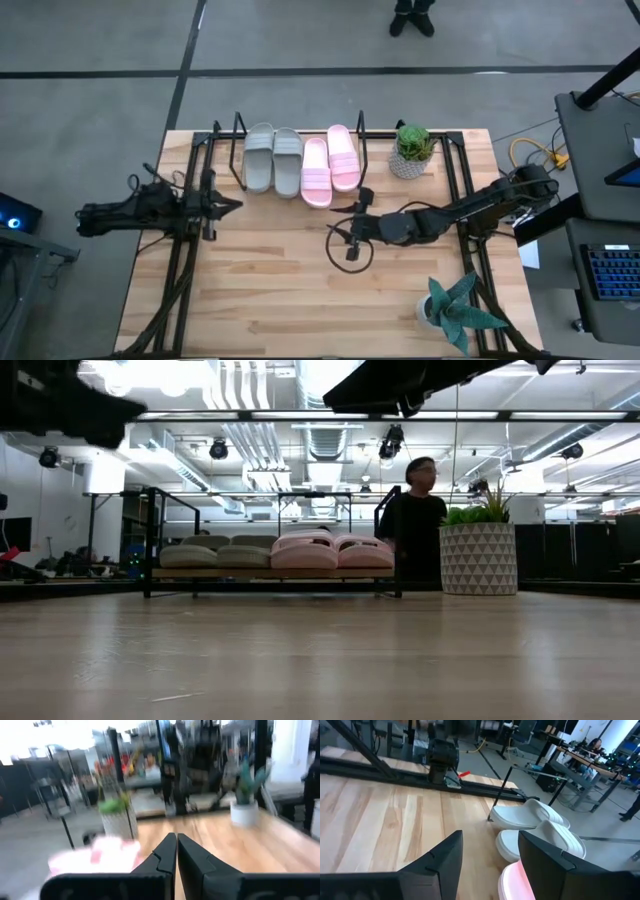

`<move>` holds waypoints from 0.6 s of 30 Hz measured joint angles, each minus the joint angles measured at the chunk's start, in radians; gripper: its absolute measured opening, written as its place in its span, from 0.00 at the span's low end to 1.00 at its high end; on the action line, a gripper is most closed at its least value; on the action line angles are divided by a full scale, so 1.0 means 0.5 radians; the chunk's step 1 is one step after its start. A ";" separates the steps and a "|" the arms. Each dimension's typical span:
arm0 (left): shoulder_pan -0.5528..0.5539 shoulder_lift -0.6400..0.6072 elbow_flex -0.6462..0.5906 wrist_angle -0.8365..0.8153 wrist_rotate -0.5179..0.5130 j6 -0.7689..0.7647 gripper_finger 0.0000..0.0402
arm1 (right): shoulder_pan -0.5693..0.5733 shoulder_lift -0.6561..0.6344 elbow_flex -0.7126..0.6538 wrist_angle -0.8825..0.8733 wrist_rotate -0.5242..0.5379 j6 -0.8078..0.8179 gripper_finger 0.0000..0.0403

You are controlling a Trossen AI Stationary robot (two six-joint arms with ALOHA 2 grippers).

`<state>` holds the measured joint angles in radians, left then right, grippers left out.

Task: Pick and place slides into the shelf
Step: Return to Home Position

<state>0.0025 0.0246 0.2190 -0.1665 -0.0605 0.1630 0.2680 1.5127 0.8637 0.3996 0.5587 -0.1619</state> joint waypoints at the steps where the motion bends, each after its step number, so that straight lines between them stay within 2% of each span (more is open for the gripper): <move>1: 0.000 0.012 -0.017 -0.041 0.000 -0.023 0.00 | 0.000 0.000 -0.010 0.031 0.001 0.001 0.45; 6: -0.002 0.030 -0.111 -0.051 0.025 -0.105 0.00 | 0.000 -0.002 -0.076 0.137 -0.011 -0.022 0.44; 13: -0.003 0.007 -0.287 0.024 0.132 -0.109 0.00 | 0.004 -0.009 -0.263 0.306 -0.026 0.130 0.41; 15: -0.003 0.004 -0.334 0.145 0.134 -0.106 0.00 | 0.004 -0.012 -0.353 0.483 -0.100 0.143 0.39; 18: -0.002 0.006 -0.355 0.209 0.135 -0.090 0.00 | -0.016 -0.012 -0.494 0.730 -0.393 0.157 0.35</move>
<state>0.0013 0.0276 0.0414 -0.0620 0.0070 0.1180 0.2598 1.5066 0.6169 0.7644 0.3622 -0.0833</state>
